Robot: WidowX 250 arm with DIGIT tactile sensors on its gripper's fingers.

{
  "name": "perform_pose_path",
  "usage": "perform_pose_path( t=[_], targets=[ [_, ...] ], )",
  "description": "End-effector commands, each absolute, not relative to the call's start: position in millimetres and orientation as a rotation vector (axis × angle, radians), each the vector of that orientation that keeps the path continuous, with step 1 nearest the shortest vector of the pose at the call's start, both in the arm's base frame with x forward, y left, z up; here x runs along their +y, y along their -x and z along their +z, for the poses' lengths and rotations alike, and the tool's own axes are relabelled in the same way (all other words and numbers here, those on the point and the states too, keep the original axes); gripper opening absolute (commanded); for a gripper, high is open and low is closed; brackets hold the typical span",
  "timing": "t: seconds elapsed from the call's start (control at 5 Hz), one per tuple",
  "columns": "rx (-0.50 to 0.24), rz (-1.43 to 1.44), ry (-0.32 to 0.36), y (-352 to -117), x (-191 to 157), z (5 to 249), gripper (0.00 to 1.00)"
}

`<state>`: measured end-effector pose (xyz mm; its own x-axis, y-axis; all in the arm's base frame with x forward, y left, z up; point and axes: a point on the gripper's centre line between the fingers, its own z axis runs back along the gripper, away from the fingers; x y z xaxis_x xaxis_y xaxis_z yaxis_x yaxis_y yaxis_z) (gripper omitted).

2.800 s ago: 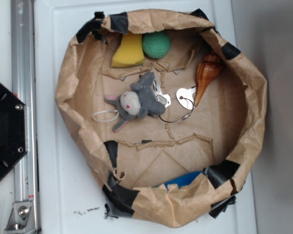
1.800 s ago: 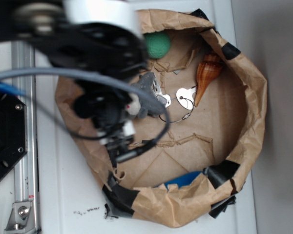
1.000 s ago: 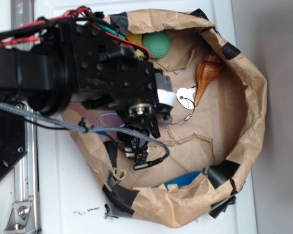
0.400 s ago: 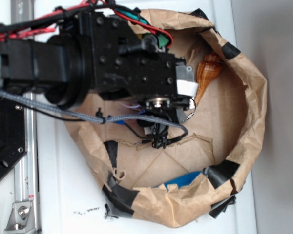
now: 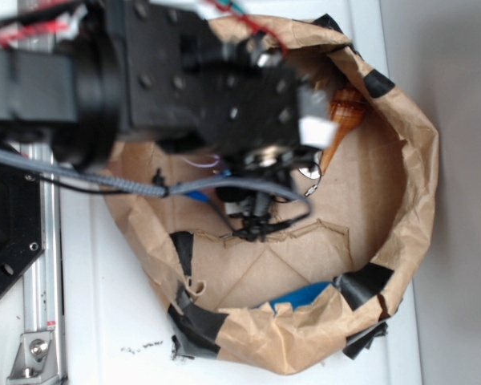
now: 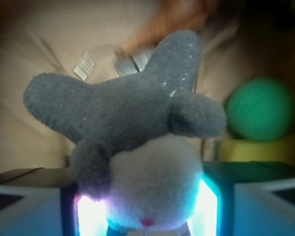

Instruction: Grab the gray animal.

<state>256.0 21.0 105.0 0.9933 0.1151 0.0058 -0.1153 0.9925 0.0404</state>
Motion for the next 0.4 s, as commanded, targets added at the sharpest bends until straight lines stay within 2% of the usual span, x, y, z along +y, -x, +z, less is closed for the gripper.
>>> perform_pose_path(
  t=[0.0,0.2],
  targets=[
    [-0.087,0.130,-0.028,-244.0,13.9,196.8,0.00],
    [-0.068,0.121,-0.027,-243.7,15.1,194.1,0.00]
  ],
)
